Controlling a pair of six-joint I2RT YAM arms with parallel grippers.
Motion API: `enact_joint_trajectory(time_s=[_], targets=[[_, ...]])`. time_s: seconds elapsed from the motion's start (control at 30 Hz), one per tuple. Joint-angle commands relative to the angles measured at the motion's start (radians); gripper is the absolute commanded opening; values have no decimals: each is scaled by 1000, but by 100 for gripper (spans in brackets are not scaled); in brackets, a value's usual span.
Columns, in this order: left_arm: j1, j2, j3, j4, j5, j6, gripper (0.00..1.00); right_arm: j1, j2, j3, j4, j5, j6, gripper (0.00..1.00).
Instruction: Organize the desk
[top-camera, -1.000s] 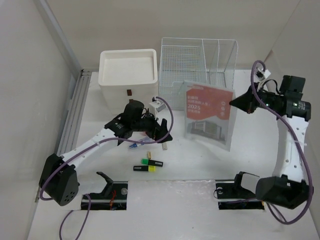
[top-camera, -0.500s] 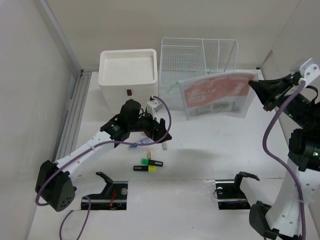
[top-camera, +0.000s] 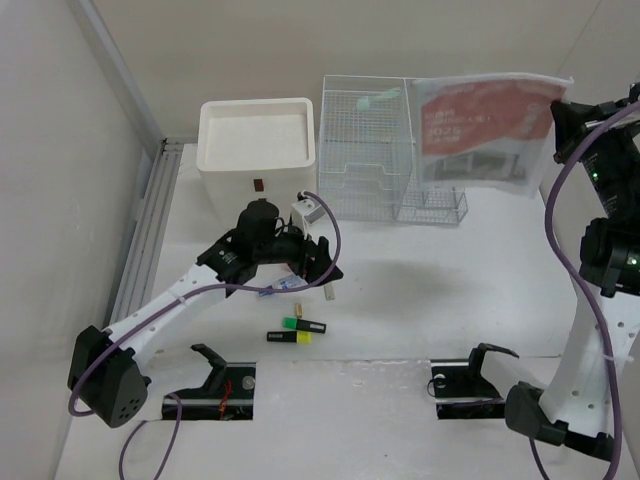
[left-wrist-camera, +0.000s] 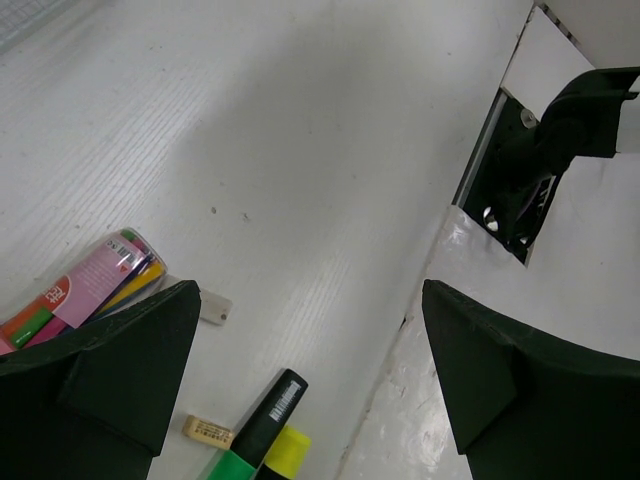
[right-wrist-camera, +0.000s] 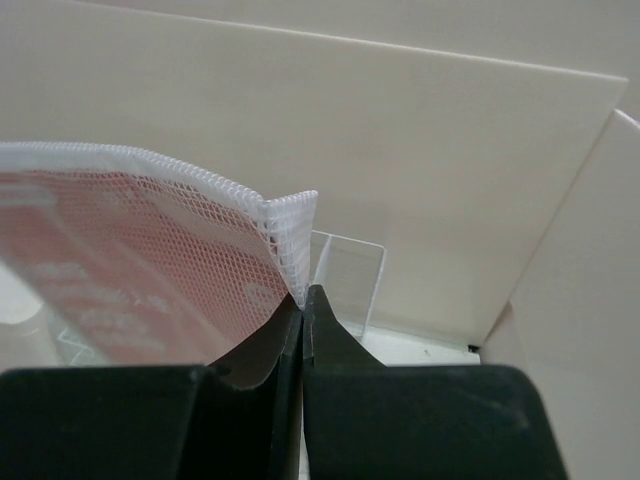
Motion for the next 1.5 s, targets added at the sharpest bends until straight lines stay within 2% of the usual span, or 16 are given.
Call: enact_joint_trajectory(time_s=[0.0,0.3,0.63,0.97,1.23,1.47], targets=[[-6,-34,23,11,12,17,91,4,-1,49,116,126,6,0],[-6,-43,23,11,12,17,91,4,8,-34,185,183,19,0],[-6,-43,23,11,12,17,91,4,-1,-196,318,335,201,0],[-6,-34,23,11,12,17,91,4,28,-278,399,359,315,0],[-6,-34,13,11,12,17,91,137,37,-360,459,524,302,0],[-6,-34,13,11,12,17,91,170,65,-390,505,591,293,0]])
